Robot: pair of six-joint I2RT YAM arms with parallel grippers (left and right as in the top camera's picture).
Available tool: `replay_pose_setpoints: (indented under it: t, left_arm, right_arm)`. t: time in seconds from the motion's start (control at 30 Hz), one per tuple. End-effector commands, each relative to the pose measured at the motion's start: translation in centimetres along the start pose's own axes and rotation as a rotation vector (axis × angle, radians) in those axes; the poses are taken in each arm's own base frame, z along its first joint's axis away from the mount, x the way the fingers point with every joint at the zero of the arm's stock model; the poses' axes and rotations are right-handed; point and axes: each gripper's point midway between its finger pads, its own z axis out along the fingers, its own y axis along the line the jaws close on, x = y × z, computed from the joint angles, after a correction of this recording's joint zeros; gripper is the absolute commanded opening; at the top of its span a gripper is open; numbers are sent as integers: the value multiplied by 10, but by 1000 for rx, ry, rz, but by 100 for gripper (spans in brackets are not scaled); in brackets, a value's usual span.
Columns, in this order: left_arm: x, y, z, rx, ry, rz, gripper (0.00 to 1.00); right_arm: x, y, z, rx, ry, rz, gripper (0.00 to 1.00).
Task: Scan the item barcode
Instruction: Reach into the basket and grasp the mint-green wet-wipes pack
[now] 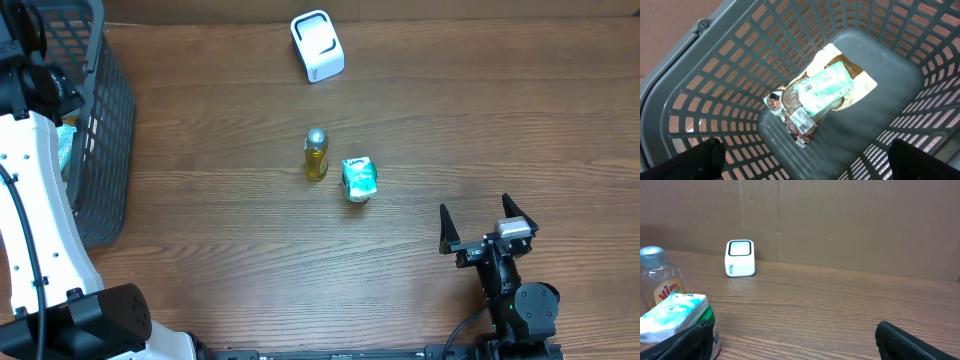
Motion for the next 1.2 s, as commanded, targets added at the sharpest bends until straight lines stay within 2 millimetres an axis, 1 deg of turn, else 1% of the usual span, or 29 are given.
replay_pose_setpoints:
  t: [0.0,0.37,0.53,0.67,0.93,1.0,1.17]
  left_arm:
    - [1,5,10,-10,18,1,100]
    - [-2,29,25,-31,35,-63,100]
    - [0,38,40,-56,61,-77,100]
    - [7,40,60,-77,107,-49,100]
    - [26,40,109,-113,217,-11,100]
    - [32,33,122,-90,247,22,100]
    - [53,5,157,16,336,131,100]
  right_arm:
    - [3,-2,0,8,0,-1,100]
    - [3,-2,0,8,0,-1,100]
    - [3,-2,0,8,0,-1,100]
    - [3,-2,0,8,0,-1,100]
    - [3,-2,0,8,0,-1,100]
    - [3,-2,0,8,0,-1,100]
    - [3,-2,0,8,0,-1,100]
